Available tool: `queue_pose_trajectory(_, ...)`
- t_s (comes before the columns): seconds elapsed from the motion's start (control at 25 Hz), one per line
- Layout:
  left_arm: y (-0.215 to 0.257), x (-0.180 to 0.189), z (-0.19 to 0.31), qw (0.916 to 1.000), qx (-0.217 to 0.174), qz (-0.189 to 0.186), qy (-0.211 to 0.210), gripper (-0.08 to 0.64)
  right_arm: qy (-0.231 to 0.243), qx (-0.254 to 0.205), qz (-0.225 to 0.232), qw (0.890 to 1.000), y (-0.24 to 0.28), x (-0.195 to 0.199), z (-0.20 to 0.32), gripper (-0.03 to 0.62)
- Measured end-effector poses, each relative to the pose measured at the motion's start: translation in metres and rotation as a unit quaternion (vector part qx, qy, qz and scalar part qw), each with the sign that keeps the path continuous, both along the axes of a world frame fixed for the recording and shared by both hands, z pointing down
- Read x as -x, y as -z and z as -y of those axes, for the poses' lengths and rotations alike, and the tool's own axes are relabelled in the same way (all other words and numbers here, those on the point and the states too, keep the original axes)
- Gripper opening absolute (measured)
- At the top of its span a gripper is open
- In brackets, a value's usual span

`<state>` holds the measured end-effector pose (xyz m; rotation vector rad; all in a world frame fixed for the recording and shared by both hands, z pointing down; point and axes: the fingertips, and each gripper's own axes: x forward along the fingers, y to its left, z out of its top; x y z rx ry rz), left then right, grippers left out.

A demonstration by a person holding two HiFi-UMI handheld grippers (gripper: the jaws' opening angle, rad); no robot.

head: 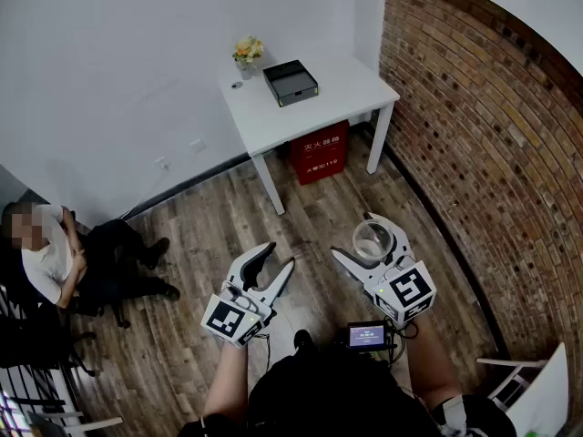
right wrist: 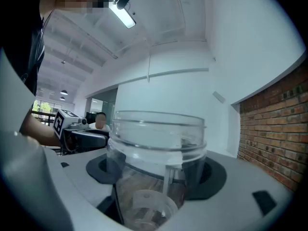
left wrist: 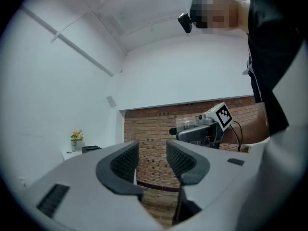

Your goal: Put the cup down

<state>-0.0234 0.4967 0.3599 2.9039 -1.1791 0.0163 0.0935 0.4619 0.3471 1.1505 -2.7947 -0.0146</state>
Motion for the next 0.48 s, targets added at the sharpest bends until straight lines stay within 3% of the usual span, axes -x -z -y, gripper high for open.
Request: queue_pose_trajectory(0.48, -0.0006, 0.0039, 0.007, 1.0, 0.001, 0.0, 0.0, 0.17, 0.001, -0.001, 0.003, 1.0, 0.0009, 0.0035, 0.006, 0.383)
